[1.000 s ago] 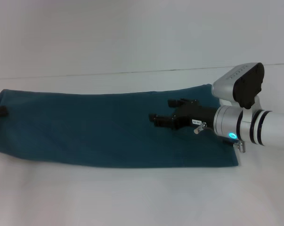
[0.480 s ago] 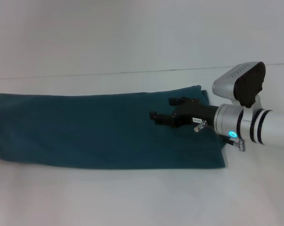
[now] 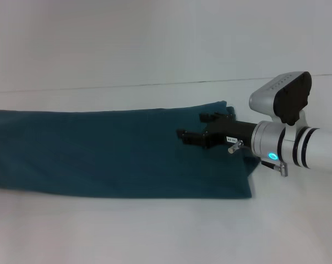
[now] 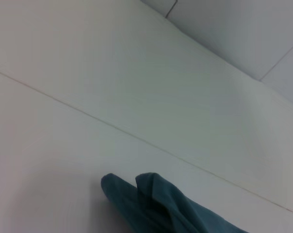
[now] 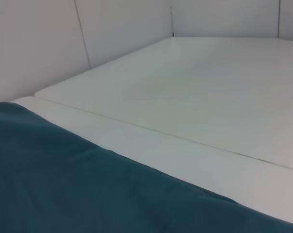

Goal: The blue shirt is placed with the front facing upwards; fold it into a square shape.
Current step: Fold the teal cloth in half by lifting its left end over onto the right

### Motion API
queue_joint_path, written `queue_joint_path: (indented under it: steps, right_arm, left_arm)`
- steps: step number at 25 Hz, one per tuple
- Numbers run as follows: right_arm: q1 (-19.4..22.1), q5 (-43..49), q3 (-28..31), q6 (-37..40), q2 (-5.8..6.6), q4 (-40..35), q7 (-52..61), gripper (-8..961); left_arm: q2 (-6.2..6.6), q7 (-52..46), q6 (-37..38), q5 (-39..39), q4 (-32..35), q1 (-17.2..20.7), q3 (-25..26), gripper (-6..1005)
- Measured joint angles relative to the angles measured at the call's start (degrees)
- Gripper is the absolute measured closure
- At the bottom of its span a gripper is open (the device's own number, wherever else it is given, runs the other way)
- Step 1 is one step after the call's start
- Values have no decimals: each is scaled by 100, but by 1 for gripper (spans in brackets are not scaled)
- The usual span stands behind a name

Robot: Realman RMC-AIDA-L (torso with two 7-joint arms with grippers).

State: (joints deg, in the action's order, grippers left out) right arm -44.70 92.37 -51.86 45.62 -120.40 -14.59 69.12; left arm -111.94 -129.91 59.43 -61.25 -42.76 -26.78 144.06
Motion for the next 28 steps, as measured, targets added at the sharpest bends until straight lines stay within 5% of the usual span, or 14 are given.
queue_joint_path:
  steps: [17,28]
  right_arm:
    - [91,0,144,-287,11,0,1,70]
    - [471,1,633,-291,57,-340,32,71]
  left_arm:
    - [-203,241,526,-574,-89,-269,42,948]
    - [-604,253,1073,-764,-389,-664,22,948]
